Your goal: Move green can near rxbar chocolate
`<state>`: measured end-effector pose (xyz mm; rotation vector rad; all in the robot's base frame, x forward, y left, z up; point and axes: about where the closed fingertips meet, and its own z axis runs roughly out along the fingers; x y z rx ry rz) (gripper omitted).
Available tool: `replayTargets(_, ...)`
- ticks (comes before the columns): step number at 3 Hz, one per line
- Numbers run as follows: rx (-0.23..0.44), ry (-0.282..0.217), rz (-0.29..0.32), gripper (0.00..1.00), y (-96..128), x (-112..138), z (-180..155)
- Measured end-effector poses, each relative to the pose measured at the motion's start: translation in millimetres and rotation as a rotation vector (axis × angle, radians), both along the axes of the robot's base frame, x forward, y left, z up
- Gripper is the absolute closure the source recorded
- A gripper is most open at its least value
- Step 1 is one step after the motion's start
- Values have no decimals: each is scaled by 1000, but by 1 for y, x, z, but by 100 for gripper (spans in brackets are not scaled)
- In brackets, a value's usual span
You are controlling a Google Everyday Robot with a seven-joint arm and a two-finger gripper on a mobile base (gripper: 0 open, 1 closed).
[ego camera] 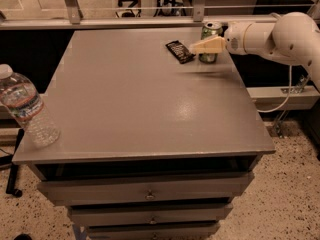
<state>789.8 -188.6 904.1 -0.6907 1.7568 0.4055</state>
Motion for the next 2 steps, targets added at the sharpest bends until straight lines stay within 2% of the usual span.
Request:
replayTargets(1, 0, -3, 7, 0, 2, -10, 3)
replayTargets(2, 5, -23, 20, 0, -8, -40, 10)
